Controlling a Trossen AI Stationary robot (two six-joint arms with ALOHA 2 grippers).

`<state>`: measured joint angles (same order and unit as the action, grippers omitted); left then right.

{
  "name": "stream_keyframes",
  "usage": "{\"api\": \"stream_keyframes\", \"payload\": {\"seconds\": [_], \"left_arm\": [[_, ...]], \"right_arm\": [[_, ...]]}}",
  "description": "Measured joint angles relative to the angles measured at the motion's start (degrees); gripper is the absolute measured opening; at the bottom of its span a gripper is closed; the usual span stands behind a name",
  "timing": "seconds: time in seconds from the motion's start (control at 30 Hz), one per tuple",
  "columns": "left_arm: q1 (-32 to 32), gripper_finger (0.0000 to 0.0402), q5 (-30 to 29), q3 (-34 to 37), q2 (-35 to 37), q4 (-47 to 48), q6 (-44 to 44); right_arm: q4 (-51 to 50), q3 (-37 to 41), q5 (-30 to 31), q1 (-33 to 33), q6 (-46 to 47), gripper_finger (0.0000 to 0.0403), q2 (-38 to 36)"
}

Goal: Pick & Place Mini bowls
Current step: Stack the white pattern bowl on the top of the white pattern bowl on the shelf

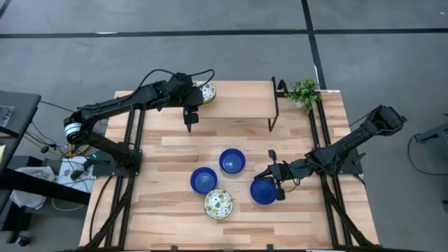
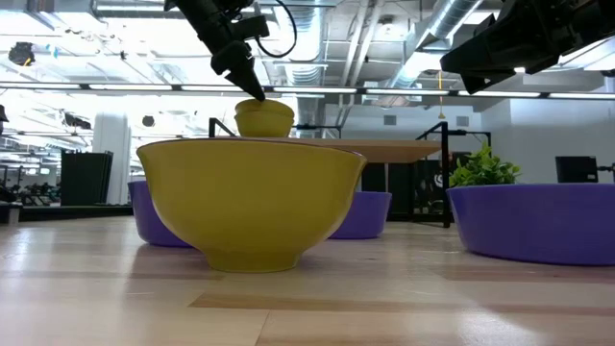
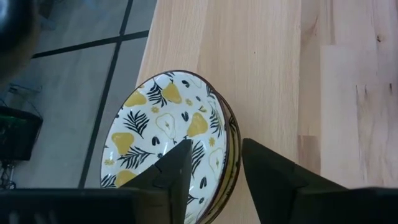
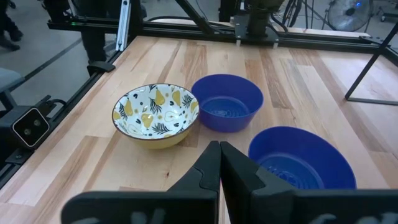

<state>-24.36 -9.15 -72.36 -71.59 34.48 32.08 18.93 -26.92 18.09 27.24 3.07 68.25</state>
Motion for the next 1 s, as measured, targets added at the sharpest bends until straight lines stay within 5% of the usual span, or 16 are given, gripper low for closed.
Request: {"api": "stream_keyframes", "payload": {"seconds": [0.63, 1.0], "left_arm": [[0.0, 0.0248, 0.02, 0.02, 0.0, 0.2, -2.49], [2.49, 0.0249, -1.6, 0.04, 0.0, 0.18, 3.06]], "right_arm": [[0.01, 0.0, 0.0, 0.0, 0.0, 0.0, 0.0], [0.01, 0.0, 0.0, 0.0, 0.42, 0.0, 0.0]]}}
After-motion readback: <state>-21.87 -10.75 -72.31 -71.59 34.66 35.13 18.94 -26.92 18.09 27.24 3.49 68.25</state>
